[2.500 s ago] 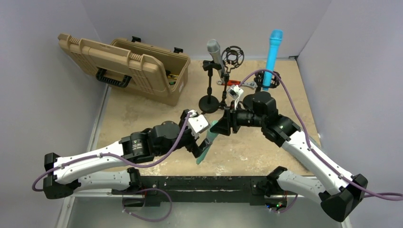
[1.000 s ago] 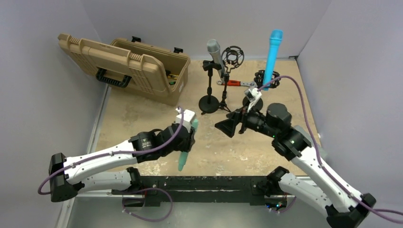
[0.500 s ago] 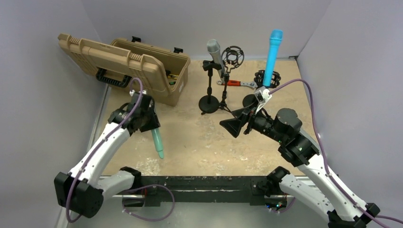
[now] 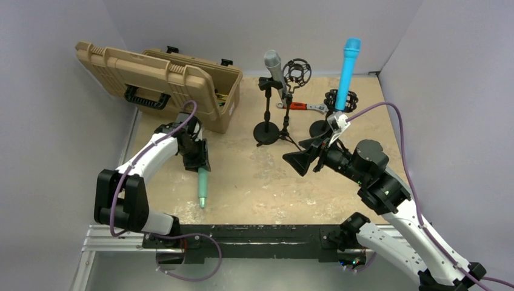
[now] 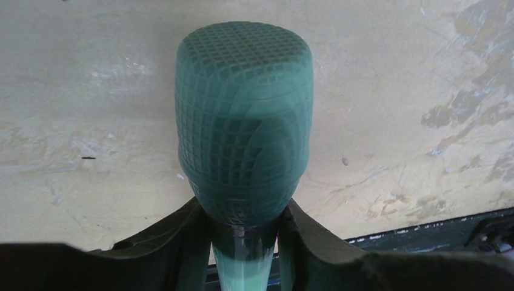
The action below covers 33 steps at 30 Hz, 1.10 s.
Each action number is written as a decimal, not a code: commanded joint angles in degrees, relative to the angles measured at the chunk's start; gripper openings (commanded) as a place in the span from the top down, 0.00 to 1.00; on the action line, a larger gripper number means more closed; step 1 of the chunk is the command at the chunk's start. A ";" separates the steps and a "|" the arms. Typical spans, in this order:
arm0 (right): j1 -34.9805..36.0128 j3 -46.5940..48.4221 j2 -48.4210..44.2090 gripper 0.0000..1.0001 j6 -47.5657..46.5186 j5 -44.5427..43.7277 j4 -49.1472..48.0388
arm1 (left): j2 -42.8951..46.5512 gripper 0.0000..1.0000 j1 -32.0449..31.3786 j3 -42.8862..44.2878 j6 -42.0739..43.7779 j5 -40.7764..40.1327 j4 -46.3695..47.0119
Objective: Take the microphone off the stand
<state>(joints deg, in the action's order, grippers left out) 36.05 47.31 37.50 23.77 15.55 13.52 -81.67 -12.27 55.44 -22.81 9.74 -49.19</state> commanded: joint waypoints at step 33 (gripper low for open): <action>0.20 0.42 -2.67 0.12 -0.13 -1.84 -1.69 | 1.25 0.54 -9.14 -10.97 -9.36 -7.91 6.62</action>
<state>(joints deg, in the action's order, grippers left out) 36.05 47.88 35.20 23.16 14.04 14.20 -80.58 -20.75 43.59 -31.05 2.59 -43.20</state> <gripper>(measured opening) 0.884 0.443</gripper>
